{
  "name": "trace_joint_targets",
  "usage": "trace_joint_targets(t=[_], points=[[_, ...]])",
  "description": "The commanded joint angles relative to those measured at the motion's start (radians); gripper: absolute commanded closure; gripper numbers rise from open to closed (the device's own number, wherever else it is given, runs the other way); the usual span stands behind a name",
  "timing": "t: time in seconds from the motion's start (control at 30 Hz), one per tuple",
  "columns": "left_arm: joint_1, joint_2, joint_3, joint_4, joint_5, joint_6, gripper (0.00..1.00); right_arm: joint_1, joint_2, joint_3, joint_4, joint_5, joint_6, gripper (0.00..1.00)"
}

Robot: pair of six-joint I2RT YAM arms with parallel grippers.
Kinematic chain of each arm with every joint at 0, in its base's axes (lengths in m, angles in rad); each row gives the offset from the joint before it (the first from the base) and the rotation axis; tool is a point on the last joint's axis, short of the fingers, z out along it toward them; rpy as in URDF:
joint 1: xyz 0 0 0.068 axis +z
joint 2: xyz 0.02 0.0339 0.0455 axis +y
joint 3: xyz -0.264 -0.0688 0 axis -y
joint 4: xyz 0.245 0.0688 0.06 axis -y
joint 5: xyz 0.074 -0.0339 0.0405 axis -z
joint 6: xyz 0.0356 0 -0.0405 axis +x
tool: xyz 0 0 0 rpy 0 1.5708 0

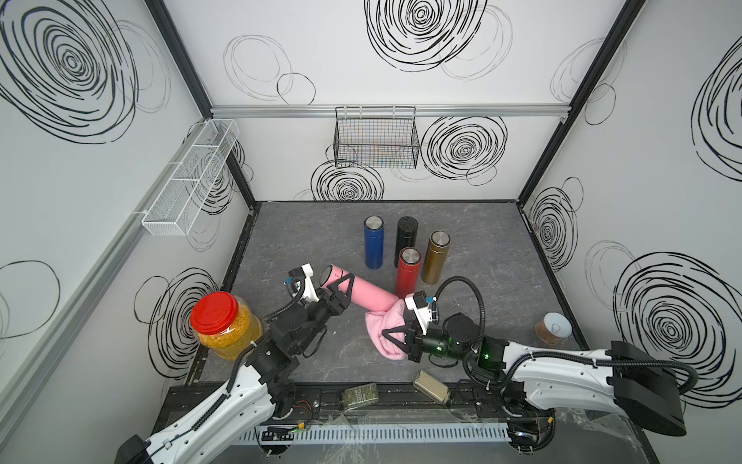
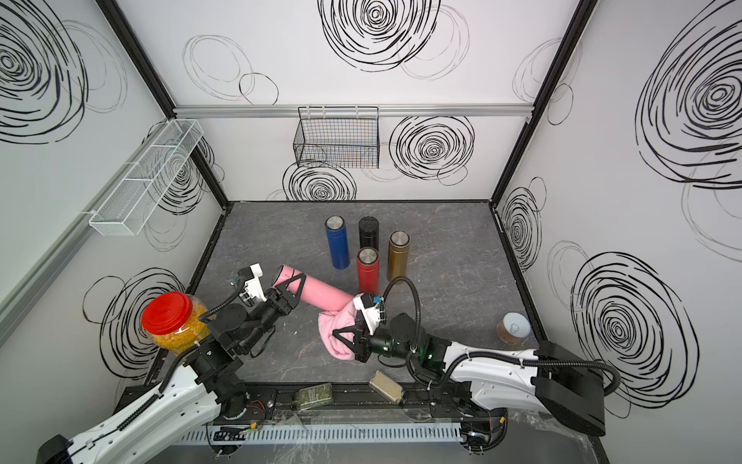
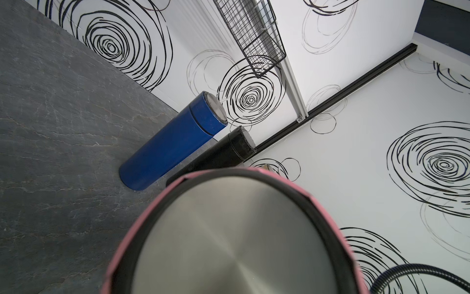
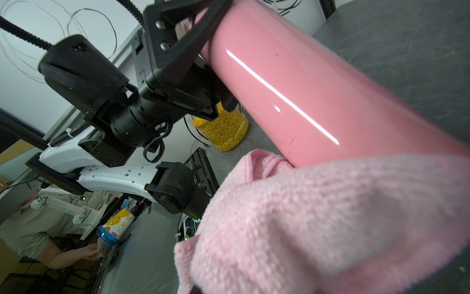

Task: Wipe the surface of the thermos
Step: Wipe the dirt from the surface of the thermos.

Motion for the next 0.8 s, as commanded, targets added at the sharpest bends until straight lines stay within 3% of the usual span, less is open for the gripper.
trace_joint_targets(t=[0.0,0.43,0.6,0.77], points=[[0.004,-0.019,0.015,0.125,0.014,-0.008,1.0,-0.011,-0.025,0.017,-0.083,0.101,-0.022,1.0],[0.006,-0.041,0.052,0.102,0.035,0.003,1.0,-0.137,-0.078,-0.094,-0.212,0.147,0.115,1.0],[0.004,-0.039,0.056,0.096,0.04,0.004,1.0,-0.164,-0.063,-0.07,-0.181,0.113,0.083,1.0],[0.004,-0.021,0.051,0.103,0.045,0.005,1.0,-0.149,0.042,0.009,-0.106,0.012,0.017,1.0]])
